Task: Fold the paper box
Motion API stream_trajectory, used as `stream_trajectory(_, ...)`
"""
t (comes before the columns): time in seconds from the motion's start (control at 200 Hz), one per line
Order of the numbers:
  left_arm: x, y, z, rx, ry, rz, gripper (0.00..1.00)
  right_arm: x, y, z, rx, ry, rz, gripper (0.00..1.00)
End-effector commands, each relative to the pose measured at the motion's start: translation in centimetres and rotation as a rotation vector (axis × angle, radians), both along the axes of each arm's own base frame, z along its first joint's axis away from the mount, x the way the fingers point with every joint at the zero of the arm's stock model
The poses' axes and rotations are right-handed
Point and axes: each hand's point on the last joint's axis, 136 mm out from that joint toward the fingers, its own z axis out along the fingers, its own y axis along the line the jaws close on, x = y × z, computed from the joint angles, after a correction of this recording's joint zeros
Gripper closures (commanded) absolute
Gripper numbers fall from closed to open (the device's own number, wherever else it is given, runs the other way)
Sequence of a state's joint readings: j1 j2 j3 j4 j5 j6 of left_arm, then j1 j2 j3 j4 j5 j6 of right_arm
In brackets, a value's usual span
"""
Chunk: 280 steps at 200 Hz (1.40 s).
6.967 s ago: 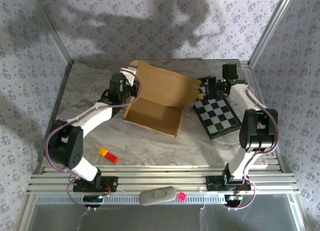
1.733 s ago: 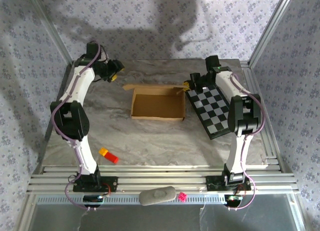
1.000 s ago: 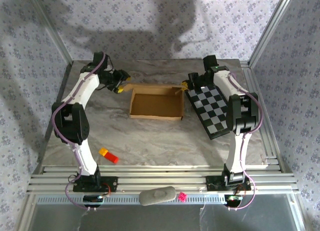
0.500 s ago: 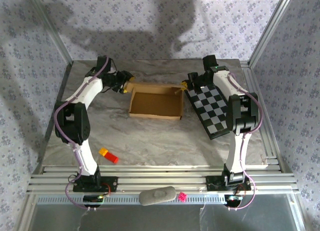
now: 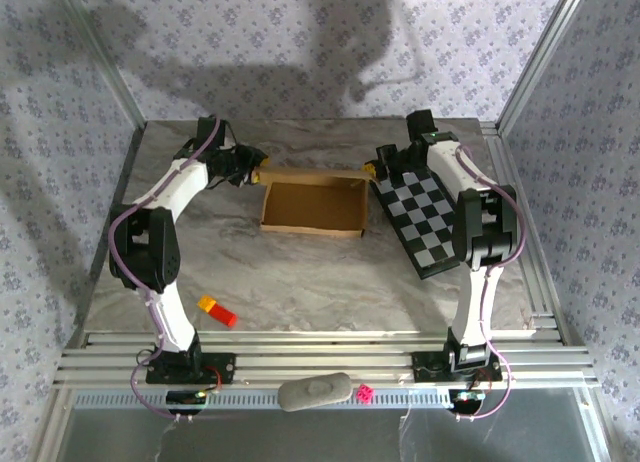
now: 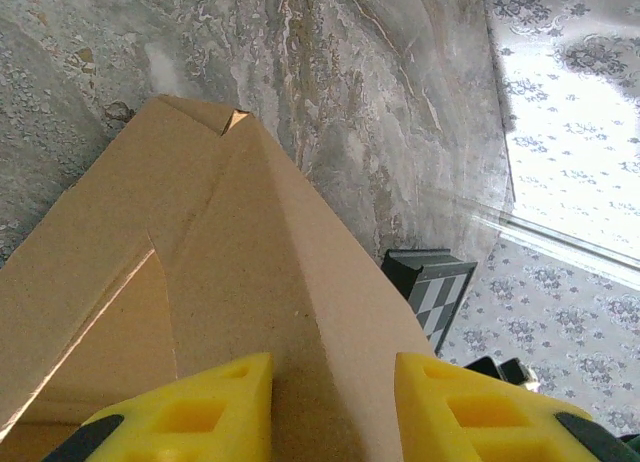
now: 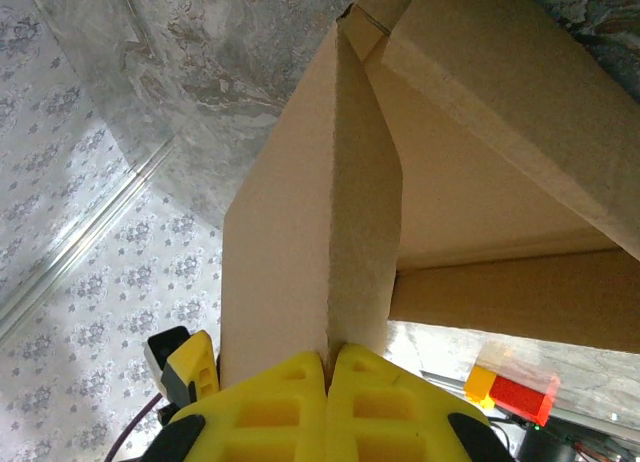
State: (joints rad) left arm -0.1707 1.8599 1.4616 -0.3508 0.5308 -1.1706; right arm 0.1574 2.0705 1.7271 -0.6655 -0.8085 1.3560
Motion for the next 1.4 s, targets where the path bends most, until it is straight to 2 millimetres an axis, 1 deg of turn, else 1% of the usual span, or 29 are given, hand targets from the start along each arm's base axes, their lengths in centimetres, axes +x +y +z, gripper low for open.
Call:
stream_trajectory(0.0,-0.2,-2.1,3.9,-0.117,-0.017,0.006,0.65,-0.4,1.1,0.0,0.038,0.018,0.049,1.00)
stream_trajectory(0.305,0.4,-2.7,5.7,-0.157,-0.003,0.009,0.67,0.9,0.9,0.9,0.078,0.022,0.061,1.00)
stream_trajectory(0.47,0.3,-3.1,6.2,-0.186,0.022,-0.003,0.67,0.8,1.0,1.2,0.082,0.027,0.080,1.00)
stream_trajectory(0.61,0.1,-3.2,6.8,-0.187,0.021,-0.014,0.70,0.8,0.9,2.4,0.073,0.001,0.082,1.00)
stream_trajectory(0.735,0.1,-3.4,7.1,-0.200,0.022,-0.015,0.71,0.8,0.8,3.5,0.074,-0.016,0.077,1.00)
stream_trajectory(0.84,0.1,-3.4,7.6,-0.205,0.013,-0.018,0.74,0.8,0.8,3.9,0.066,-0.021,0.080,1.00)
stream_trajectory(0.979,-0.3,-3.5,7.2,-0.201,0.023,-0.021,0.83,0.6,0.9,3.8,0.063,-0.020,0.088,1.00)
stream_trajectory(1.034,-0.5,-3.6,6.8,-0.200,0.029,-0.025,0.85,0.4,0.9,3.7,0.058,-0.020,0.092,1.00)
stream_trajectory(1.124,-0.9,-3.5,5.9,-0.183,0.043,-0.031,0.85,0.3,0.9,3.3,0.050,-0.016,0.097,1.00)
stream_trajectory(1.239,-1.7,-3.2,4.3,-0.152,0.066,-0.040,0.85,0.0,0.8,2.3,0.034,-0.008,0.109,1.00)
stream_trajectory(1.324,-2.2,-2.9,3.2,-0.117,0.077,-0.054,0.81,-0.2,0.6,1.7,0.015,-0.007,0.123,1.00)
stream_trajectory(1.394,-2.7,-2.5,2.2,-0.077,0.094,-0.069,0.81,-0.3,0.5,1.2,-0.001,-0.015,0.135,1.00)
